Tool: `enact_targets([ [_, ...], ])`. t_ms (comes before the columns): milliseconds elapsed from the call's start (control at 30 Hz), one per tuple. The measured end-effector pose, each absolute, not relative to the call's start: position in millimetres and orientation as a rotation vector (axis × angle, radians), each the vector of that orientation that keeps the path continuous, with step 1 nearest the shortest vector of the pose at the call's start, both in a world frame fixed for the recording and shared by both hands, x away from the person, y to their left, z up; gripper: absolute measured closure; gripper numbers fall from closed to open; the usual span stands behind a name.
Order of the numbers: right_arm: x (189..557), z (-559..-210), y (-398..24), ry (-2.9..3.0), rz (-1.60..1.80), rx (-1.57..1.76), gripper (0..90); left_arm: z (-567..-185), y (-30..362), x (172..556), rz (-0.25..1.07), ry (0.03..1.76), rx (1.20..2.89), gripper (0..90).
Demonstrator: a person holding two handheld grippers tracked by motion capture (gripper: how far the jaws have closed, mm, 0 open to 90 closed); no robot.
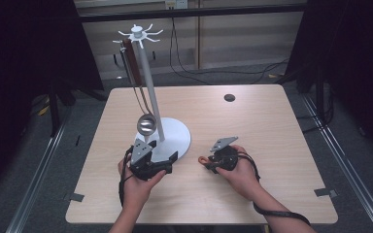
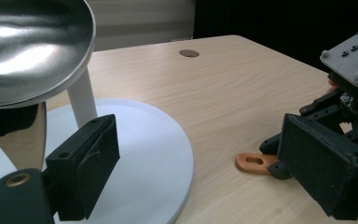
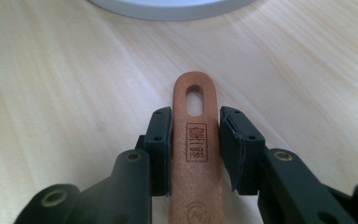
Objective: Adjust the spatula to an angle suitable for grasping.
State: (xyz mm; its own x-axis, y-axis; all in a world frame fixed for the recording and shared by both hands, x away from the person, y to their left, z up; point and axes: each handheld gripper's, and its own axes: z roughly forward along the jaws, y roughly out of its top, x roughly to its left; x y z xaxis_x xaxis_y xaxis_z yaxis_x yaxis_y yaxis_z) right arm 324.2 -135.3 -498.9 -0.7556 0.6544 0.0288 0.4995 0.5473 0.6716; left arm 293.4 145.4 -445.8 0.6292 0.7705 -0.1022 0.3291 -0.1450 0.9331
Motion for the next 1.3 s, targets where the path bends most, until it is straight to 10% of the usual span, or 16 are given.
enact_targets([
  [533,331.9,-497.7,-128.4,2.548,0.957,1.024,53.5,-447.5,143.1,292.4,0.484,0.894,1.759,12.4],
  [1300,330.1,-486.6,-129.7,2.457,1.054,1.115,66.8,-449.6,136.0,293.6,0.429,0.882,1.760,11.6],
])
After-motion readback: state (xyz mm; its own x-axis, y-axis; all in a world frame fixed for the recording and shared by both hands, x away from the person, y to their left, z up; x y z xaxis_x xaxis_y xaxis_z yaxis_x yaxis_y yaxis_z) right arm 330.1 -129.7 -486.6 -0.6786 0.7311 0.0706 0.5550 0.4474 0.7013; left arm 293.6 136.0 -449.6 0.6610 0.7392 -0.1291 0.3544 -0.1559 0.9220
